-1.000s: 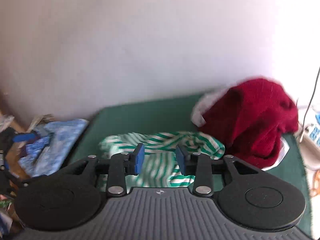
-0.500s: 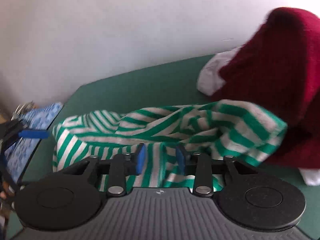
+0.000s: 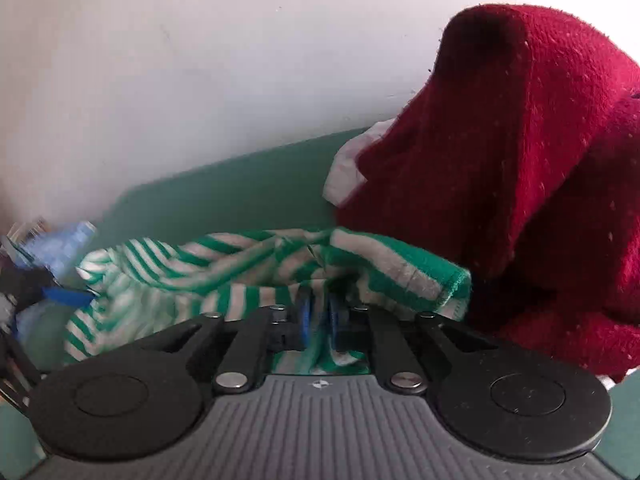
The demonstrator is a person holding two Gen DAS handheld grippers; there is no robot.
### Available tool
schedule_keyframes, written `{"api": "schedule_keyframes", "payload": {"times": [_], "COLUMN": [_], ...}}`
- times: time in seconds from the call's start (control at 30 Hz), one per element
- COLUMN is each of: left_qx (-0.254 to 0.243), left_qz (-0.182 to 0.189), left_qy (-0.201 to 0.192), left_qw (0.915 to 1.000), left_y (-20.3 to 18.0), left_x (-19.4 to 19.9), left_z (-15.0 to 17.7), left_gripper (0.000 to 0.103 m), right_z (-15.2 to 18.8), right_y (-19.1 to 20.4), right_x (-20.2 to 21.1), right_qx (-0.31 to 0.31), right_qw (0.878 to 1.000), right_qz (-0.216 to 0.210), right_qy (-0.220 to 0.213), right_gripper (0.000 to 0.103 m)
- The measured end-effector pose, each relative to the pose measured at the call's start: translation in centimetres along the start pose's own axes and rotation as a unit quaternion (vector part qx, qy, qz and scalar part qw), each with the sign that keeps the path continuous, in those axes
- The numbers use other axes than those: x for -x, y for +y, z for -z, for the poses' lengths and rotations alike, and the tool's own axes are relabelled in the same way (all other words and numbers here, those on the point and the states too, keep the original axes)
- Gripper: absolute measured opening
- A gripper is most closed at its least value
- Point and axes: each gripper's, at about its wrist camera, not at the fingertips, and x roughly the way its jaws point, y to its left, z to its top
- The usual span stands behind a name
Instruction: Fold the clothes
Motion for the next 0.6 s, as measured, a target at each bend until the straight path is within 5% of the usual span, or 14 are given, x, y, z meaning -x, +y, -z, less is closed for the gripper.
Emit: {"api": "schedule_keyframes", "payload": {"times": [0.07,0.23,0.33,0.43,0.53,0.6], "left_qx": [-0.005,-0.001,-0.018,-0.011,0.016,0.02], "left_qz": [-0.01,-0.003,0.004,-0.003,-0.008,-0.009], "left_qy": [-0.006,-0.056,-0.026,-0.011,-0.01,-0.006], "left_qw": [0.9999,0.9984,0.9995,0.9999,0.9998,0.9997], "left_y": [0.3,0.4,-0.6,0.1,1.5,2.0], "left_x": [0.9,3.6,1.4,-0.3,0.2,0.5], "left_z": [-0.1,0.0,0.2,1.5,2.2,2.6], "left_gripper": [0.102,0.102,0.102,0.102,0.102,0.102], "right_z": [0.3,0.8,1.5,2.1,2.0,1.9], "right_y": [0.1,1.9,3.7,3.9,2.3,2.4], "right_x": [1.4,5.7,4.7,2.2,2.1,3.1], "right_qx": [-0.017,0.015,0.036,0.024,-0.001,-0.013], "right_qw": [1.0,0.998,0.997,0.997,0.999,0.999], "right_qz": [-0.003,-0.021,-0.073,-0.055,-0.008,-0.04], "right_qy": [-0.018,-0.062,-0.008,0.05,0.037,0.028], "right_gripper": [0.021,0.03,0.029,0.022,0.009,0.022]}}
